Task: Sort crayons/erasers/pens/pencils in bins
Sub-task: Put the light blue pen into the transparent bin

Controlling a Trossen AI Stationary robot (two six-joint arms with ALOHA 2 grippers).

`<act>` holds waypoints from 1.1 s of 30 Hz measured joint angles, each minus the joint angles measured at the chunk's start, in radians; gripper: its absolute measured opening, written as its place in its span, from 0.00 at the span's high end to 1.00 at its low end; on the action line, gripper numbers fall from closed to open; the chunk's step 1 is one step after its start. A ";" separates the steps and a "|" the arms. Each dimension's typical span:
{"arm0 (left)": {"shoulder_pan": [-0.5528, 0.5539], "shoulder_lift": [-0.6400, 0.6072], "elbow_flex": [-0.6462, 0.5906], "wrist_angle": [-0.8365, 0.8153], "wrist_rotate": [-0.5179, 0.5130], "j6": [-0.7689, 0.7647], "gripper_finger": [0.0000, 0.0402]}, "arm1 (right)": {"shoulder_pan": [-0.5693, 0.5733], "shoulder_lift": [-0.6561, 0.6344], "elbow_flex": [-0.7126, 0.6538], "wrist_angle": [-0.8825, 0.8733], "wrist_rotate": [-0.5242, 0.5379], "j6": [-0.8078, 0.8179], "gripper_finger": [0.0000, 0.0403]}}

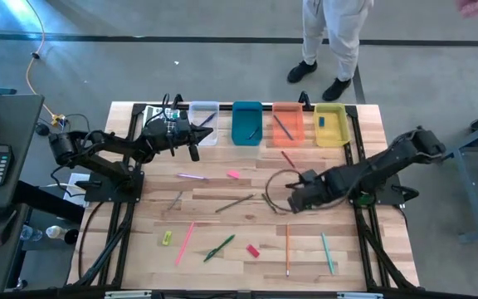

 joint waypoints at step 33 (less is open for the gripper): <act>0.000 0.000 0.000 -0.007 0.000 -0.002 1.00 | 0.395 0.296 -0.046 0.210 -0.202 0.541 0.69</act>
